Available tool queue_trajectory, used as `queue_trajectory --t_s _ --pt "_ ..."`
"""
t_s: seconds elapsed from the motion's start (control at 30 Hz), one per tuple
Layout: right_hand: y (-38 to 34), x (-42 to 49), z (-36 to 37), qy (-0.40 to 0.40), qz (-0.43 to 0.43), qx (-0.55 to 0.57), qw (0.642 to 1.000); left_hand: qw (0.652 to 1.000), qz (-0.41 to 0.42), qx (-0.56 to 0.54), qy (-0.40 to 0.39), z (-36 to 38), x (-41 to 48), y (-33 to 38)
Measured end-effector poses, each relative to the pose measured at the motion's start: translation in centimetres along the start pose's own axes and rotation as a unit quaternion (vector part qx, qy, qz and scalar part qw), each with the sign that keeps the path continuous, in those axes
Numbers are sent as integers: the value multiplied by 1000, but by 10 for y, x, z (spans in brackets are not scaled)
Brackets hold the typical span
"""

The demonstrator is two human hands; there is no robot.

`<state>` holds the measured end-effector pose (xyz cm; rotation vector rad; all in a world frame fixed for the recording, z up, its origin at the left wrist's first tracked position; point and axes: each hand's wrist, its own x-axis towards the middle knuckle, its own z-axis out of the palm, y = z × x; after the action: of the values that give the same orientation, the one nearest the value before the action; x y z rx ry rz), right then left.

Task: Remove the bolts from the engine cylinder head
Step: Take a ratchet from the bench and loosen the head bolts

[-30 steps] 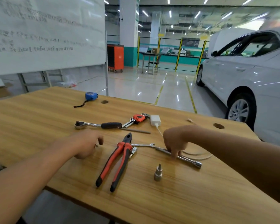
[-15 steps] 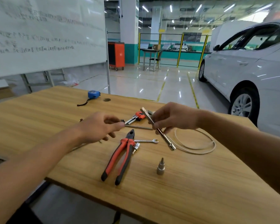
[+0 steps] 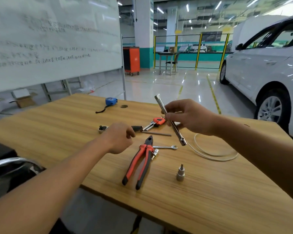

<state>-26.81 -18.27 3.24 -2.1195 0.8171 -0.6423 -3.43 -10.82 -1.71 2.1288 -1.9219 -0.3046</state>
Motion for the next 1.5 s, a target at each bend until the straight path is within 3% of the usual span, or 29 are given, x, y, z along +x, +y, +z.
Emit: queue_trajectory --t_s 0.1,0.17,0.27,0.33,0.43,0.53,0.63,0.93,1.1,1.23,1.37,1.5 --pt "3 4 0 -40 7 -89 995 997 63 45 -31 25 1 20" --pt "6 7 2 -68 6 -176 982 990 93 108 -9 46 8 37" --pt "15 8 4 -104 -1 -309 946 982 74 172 20 66 21 49" --pt "23 6 3 -124 12 -322 939 982 50 178 29 78 27 49" --pt "30 2 -1 -136 25 -328 935 990 48 128 32 88 30 48" --pt "32 2 -9 -126 16 -356 926 994 80 -39 56 74 27 35" --pt "31 5 -12 -116 1 -339 933 982 96 -135 90 39 20 5" --pt "-25 31 39 -135 -95 -292 942 980 130 -76 127 -17 -21 -51" --pt "-51 38 51 -174 -100 -305 931 975 166 -43 145 -34 -44 -60" --pt "-63 35 52 -188 -112 -259 941 968 190 -91 137 -45 -72 -59" --pt "-75 24 60 -264 -144 -228 926 963 241 -64 105 -50 -100 -59" --pt "-87 30 74 -305 -140 -194 922 960 228 -104 125 -50 -117 -67"
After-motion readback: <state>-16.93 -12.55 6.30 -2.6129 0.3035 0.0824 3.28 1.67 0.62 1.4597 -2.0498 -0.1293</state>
